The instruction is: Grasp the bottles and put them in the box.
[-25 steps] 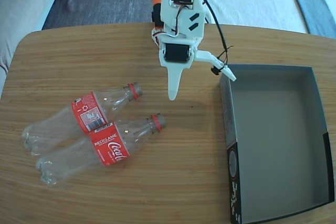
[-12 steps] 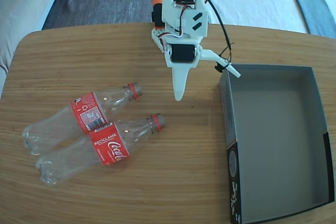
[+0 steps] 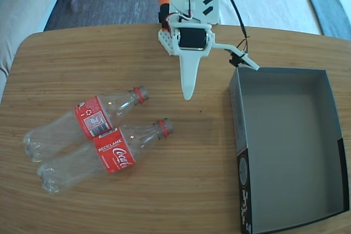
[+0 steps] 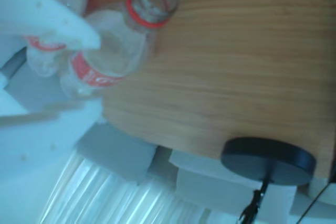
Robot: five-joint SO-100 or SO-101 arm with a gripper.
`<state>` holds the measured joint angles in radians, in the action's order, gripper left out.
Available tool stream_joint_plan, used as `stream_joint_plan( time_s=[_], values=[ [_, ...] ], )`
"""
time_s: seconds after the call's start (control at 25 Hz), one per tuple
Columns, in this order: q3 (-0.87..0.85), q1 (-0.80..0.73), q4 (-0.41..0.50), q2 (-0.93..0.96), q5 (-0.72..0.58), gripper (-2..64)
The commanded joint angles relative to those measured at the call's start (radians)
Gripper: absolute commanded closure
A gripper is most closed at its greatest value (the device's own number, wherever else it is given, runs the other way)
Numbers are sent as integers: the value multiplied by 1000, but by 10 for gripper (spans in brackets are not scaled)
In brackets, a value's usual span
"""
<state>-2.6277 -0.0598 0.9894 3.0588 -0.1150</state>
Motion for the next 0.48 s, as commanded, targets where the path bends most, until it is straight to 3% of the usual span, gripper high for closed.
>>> stream_joint_plan(
  time_s=[0.0,0.44],
  values=[
    [83,3,-2,-3,2,538],
    [101,5,-14,-2,2,539]
  ],
)
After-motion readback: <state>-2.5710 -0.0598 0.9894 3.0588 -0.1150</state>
